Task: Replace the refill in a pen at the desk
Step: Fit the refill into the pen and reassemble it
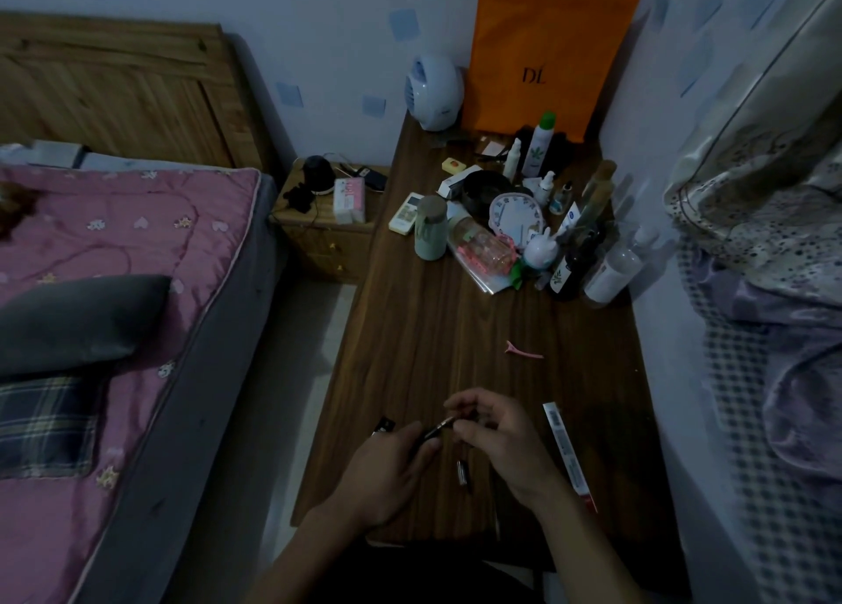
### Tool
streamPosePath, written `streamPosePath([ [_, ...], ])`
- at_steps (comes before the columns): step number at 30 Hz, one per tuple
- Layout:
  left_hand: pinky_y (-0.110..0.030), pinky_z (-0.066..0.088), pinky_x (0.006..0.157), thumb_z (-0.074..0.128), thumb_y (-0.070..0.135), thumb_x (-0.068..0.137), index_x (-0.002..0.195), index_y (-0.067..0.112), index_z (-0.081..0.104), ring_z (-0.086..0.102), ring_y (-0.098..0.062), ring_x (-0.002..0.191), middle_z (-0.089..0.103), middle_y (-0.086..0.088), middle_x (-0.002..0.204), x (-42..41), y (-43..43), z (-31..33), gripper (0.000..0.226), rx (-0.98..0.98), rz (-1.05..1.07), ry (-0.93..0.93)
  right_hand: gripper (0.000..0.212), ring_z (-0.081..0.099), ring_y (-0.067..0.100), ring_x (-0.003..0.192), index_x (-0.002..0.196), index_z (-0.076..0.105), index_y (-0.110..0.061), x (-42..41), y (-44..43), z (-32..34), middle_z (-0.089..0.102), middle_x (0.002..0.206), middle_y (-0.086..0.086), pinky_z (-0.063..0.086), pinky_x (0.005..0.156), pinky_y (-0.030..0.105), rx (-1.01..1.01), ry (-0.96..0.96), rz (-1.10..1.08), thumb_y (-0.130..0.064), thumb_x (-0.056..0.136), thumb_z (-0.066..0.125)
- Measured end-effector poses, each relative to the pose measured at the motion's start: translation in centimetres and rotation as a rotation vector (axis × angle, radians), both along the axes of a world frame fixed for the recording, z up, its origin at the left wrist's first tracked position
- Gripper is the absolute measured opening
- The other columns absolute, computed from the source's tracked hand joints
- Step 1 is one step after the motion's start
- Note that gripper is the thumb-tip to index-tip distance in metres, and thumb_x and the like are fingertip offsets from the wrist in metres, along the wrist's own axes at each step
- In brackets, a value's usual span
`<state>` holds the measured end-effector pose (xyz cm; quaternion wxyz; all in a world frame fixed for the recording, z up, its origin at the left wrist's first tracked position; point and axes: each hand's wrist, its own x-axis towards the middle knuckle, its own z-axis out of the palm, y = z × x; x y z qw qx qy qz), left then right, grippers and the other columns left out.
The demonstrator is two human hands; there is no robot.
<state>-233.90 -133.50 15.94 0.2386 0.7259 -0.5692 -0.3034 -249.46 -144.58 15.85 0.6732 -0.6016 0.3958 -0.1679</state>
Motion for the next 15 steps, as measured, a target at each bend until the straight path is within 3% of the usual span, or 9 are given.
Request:
streamPosePath([
  [3,-0.042,0.047,0.068,0.045,0.036,0.100,0.085,0.010,0.055,0.062,-0.028,0.076,0.064,-0.010,0.080,-0.11,-0.12,0.11,0.031,-0.005,0.012,0.008,0.022,0.070,0.016,0.089,0.094,0.076,-0.031,-0.07,-0.07,0.00,0.075,0.094,-0.001,0.056,0.084,0.037,-0.013,0.001,-0.010,-0.022,0.075,0.068],
  [7,-0.040,0.047,0.066,0.045,0.037,0.100,0.084,0.011,0.055,0.061,-0.024,0.072,0.064,-0.007,0.076,-0.25,-0.36,0.28,0.032,-0.010,0.000,0.011,0.017,0.069,0.013,0.091,0.089,0.075,-0.030,-0.19,-0.18,-0.22,0.074,0.091,-0.003,0.057,0.084,0.039,-0.043,0.036,0.015,-0.034,0.074,0.069],
  [11,-0.039,0.047,0.065,0.043,0.039,0.100,0.087,0.012,0.056,0.060,-0.019,0.067,0.063,-0.004,0.074,-0.43,-0.47,0.27,0.033,0.007,-0.021,0.013,0.022,0.067,0.012,0.077,0.081,0.072,-0.025,0.13,-0.10,-0.22,0.071,0.077,-0.001,0.056,0.077,0.043,-0.090,0.084,0.014,-0.046,0.076,0.069],
  [15,-0.040,0.047,0.068,0.043,0.038,0.100,0.089,0.011,0.057,0.062,-0.022,0.072,0.065,-0.006,0.077,-0.45,-0.37,0.28,0.032,-0.003,-0.025,0.007,0.027,0.063,0.010,0.071,0.080,0.071,-0.025,0.09,0.02,-0.38,0.066,0.072,-0.003,0.052,0.070,0.036,-0.063,0.065,0.014,-0.051,0.077,0.067],
])
